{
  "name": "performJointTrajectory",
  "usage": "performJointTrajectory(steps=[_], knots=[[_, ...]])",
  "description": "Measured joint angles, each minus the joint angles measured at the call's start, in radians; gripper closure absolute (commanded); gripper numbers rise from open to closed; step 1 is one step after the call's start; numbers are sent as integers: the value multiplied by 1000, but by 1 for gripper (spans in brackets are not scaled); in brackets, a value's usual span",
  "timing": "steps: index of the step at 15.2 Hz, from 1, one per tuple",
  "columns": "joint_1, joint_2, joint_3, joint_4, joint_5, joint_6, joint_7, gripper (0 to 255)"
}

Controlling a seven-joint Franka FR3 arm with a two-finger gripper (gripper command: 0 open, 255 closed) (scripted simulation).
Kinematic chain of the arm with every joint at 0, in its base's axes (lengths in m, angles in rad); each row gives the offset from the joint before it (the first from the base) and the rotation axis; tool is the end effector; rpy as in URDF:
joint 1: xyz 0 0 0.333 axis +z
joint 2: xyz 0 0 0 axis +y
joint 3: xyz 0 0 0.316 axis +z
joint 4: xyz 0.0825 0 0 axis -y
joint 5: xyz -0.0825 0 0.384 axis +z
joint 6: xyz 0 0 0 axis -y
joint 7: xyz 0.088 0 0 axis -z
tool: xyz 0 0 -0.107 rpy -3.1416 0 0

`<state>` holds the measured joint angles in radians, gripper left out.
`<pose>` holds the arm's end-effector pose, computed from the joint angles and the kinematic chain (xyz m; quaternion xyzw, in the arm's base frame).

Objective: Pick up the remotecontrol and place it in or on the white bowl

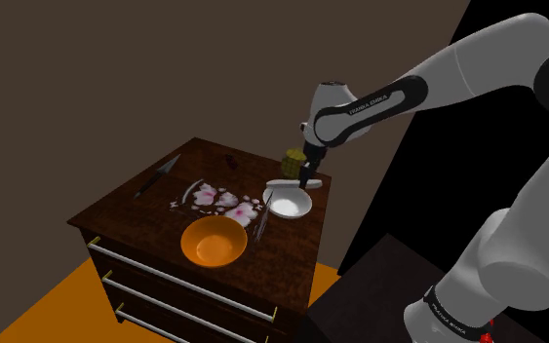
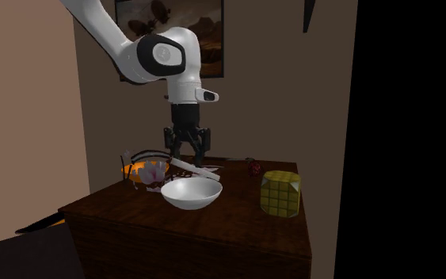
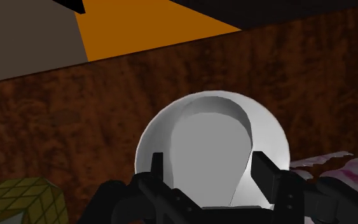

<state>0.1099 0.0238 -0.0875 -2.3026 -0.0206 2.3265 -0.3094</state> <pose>0.5140 0.0112 0.3367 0.9850 0.1721 -0.0011 0.0085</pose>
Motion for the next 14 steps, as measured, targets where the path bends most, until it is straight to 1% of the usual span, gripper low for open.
performJointTrajectory(steps=[6, 14], knots=[[2, 43, 2, -35, 3, 76, 4, 255], [1, 128, 4, -51, 13, 178, -2, 255]])
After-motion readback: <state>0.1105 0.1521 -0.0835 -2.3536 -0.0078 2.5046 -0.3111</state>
